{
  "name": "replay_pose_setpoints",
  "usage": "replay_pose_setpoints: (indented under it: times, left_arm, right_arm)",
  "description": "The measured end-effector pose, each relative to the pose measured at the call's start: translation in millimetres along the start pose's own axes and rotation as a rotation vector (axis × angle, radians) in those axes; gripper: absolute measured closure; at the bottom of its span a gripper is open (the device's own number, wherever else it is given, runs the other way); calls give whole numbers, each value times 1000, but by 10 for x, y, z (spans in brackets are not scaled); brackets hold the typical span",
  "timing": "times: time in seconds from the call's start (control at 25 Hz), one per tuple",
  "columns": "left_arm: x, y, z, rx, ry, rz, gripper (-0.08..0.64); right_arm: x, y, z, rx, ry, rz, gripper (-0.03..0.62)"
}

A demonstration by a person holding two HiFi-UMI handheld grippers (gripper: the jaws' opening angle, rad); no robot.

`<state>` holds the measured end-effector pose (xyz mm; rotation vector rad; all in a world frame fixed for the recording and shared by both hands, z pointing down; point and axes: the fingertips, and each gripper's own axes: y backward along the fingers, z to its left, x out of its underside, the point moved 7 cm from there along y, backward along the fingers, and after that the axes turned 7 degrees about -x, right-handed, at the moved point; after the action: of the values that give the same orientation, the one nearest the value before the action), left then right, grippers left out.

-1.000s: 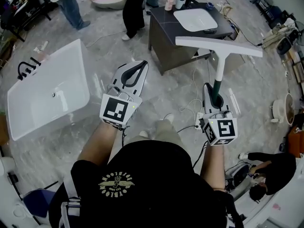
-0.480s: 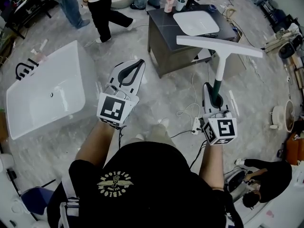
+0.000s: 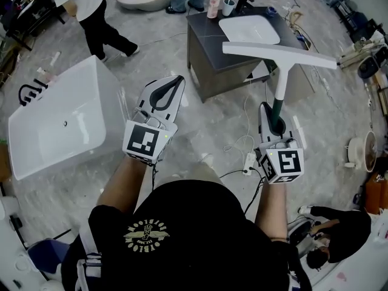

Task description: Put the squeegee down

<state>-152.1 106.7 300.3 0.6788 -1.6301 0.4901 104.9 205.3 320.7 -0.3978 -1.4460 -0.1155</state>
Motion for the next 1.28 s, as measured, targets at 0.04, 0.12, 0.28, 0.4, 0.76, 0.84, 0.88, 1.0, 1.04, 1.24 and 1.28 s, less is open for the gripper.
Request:
replay_pose_setpoints:
  times: [0.04,0.12,0.28,0.4,0.76,0.84,0.88,1.0,1.04,1.24,1.28]
  left_arm:
    - [2,-32,-17,1,-4,6,537]
    - [2,-112,-53,5,-9,6,537]
    - [13,-298,-98,-1,-8,18,537]
    - [-6,-429,-145,-10,-8,20,537]
    - [-130,-816,-297,-72,-33,4,537]
    - [-145,-903,-328,-87,-47,-7,537]
    - [-151,-945,-333,-97,-55,-8,537]
    - [-179,-1017,-328,-132,-64,-1,537]
    - [-186,-1030,-335,-139,-65,-4,537]
    - [-95,-1082,-409,-158,-77,20,537]
    - [-77,-1091,-419,-163,-85,25,537]
  right_arm:
    - [-4,-13,-41,-1,4,-1,565]
    - [-8,-35,-131,0,4,-6,565]
    - [-6,-76,-300,-5,-1,-10,565]
    - [2,-105,-448,-12,1,-9,565]
    - [-31,-203,-945,-65,15,-37,565]
    - [-33,-230,-1041,-84,25,-39,565]
    - [-34,-244,-1087,-92,29,-41,565]
    - [-12,-295,-1213,-111,28,-41,565]
    - [4,-316,-1246,-117,21,-40,565]
    - [67,-432,-1315,-152,8,-27,565]
    - [72,-450,-1322,-156,7,-26,565]
